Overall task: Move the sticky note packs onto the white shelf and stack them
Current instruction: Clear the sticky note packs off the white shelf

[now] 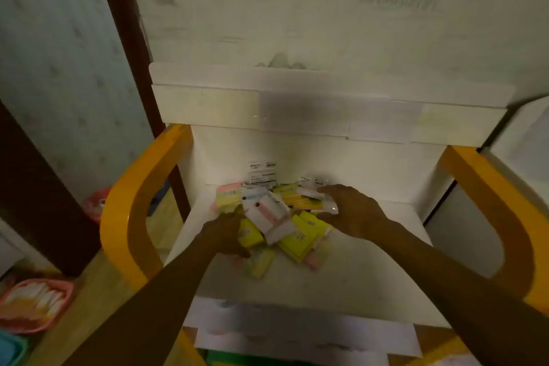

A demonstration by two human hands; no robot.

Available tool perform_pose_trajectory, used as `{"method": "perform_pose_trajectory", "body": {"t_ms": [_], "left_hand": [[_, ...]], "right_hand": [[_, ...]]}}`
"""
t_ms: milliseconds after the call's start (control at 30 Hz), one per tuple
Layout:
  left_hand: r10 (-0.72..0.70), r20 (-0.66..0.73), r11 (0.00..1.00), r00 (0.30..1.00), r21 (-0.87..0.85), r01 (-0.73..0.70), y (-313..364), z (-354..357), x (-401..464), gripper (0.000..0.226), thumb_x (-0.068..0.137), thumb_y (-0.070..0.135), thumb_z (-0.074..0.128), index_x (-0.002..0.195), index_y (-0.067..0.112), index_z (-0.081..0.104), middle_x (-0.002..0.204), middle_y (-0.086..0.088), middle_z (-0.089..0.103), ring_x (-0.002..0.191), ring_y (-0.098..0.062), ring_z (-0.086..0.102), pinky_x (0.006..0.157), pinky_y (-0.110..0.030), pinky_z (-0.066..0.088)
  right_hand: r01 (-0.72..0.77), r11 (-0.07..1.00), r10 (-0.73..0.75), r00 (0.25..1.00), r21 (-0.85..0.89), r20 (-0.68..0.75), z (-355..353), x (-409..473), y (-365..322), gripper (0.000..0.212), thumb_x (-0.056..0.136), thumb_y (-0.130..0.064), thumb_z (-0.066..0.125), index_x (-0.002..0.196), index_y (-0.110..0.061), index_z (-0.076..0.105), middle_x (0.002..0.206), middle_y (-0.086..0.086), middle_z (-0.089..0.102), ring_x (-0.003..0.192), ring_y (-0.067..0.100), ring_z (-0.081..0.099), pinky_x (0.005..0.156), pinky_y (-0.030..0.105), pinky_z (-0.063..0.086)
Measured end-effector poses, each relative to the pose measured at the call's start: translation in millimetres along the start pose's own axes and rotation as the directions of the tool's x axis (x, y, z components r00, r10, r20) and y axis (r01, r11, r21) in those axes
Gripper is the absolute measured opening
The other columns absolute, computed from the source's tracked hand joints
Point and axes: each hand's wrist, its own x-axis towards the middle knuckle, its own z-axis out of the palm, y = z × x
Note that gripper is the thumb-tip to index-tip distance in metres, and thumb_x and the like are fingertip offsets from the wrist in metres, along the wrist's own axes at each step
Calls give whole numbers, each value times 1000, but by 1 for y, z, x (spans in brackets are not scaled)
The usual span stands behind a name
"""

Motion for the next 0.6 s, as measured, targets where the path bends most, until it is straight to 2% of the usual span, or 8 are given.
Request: {"method": "perform_pose_trajectory", "body": {"t_ms": [133, 267, 600], "left_hand": [[-13, -31, 999, 999, -48, 11, 2, 13, 6, 100, 74, 52, 74, 149, 17, 19, 152, -5, 28, 137, -22, 32, 107, -36, 36], [38, -117, 990, 992, -128, -53, -1, 19, 15, 99, 72, 47, 77, 150, 24, 20, 154, -2, 24, 137, -22, 30, 107, -38, 38], [29, -132, 998, 991, -47, -36, -4, 11, 19, 92, 71, 55, 74, 146, 23, 30, 139, -6, 37, 125, -21, 36, 101, -35, 42]], "right_hand": [[-24, 1000, 25, 998, -8, 53, 13, 9, 11, 62, 88, -56, 56, 144, -36, 36, 149, -6, 40, 135, 17, 39, 104, 37, 40], [-29, 1000, 29, 998, 2, 59, 19, 19, 15, 63, 88, -56, 57, 143, -36, 36, 147, -4, 42, 133, 18, 41, 103, 36, 40], [66, 998, -66, 997, 12, 46, 25, 41, -13, 61, 91, -54, 54, 145, -34, 35, 152, -8, 35, 137, 16, 36, 107, 36, 37]]}}
